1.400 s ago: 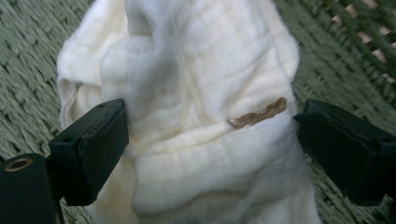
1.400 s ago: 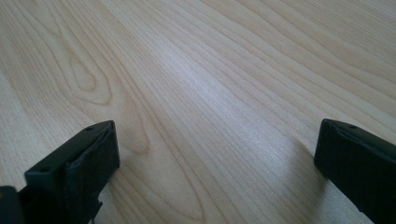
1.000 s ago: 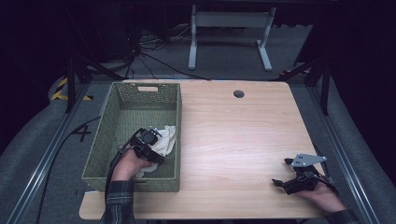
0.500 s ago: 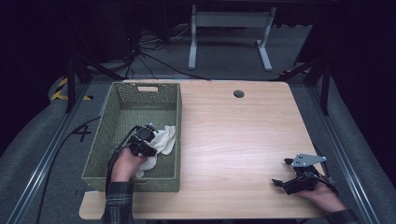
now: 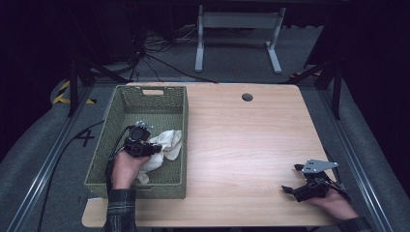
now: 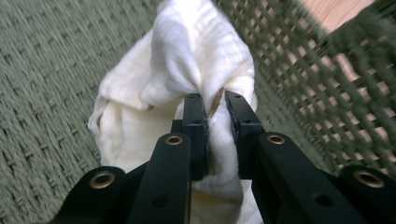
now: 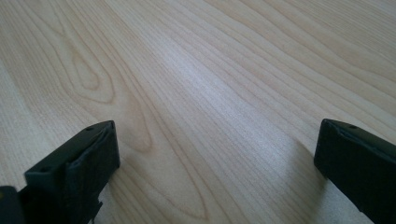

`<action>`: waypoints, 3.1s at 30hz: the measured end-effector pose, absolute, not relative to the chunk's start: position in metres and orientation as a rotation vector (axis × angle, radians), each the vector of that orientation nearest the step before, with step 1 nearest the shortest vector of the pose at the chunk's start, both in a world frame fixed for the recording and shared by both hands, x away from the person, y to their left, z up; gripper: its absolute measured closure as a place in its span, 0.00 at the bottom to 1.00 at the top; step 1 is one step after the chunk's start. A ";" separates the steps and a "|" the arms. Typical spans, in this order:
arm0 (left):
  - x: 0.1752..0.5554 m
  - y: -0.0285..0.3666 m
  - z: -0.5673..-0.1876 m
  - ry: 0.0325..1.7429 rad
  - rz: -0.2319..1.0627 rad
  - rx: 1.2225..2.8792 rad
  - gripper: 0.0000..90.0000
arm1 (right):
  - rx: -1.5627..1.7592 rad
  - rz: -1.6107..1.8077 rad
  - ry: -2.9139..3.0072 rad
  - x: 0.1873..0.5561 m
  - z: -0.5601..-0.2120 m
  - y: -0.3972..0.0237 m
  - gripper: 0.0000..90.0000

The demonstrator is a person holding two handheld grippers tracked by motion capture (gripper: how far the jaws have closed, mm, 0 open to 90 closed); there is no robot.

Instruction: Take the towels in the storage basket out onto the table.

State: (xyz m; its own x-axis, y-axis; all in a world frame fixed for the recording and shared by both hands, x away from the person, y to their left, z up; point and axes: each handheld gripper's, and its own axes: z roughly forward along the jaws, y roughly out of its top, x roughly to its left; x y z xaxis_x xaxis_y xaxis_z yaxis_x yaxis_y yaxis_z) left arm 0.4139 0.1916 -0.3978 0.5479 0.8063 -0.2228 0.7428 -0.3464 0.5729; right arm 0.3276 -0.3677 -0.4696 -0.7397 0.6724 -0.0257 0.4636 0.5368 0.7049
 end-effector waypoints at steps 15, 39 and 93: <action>0.401 0.204 -0.368 1.133 0.238 1.985 0.90 | 0.942 1.010 2.486 0.328 -0.470 -0.368 0.00; 0.387 0.208 -0.298 0.901 0.329 1.797 0.90 | 0.943 1.010 2.485 0.328 -0.470 -0.368 0.00; 0.408 0.035 -0.235 0.420 0.082 1.887 0.91 | 0.943 1.009 2.484 0.328 -0.470 -0.367 0.00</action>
State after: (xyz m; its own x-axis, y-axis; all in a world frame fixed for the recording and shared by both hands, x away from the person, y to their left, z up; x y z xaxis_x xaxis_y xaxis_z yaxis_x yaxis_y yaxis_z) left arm 0.4076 0.0353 -0.2354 0.9336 0.3268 -0.1469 0.2476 -0.2922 0.9237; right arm 0.3280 -0.3674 -0.4696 -0.7405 0.6715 -0.0273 0.4623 0.5384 0.7046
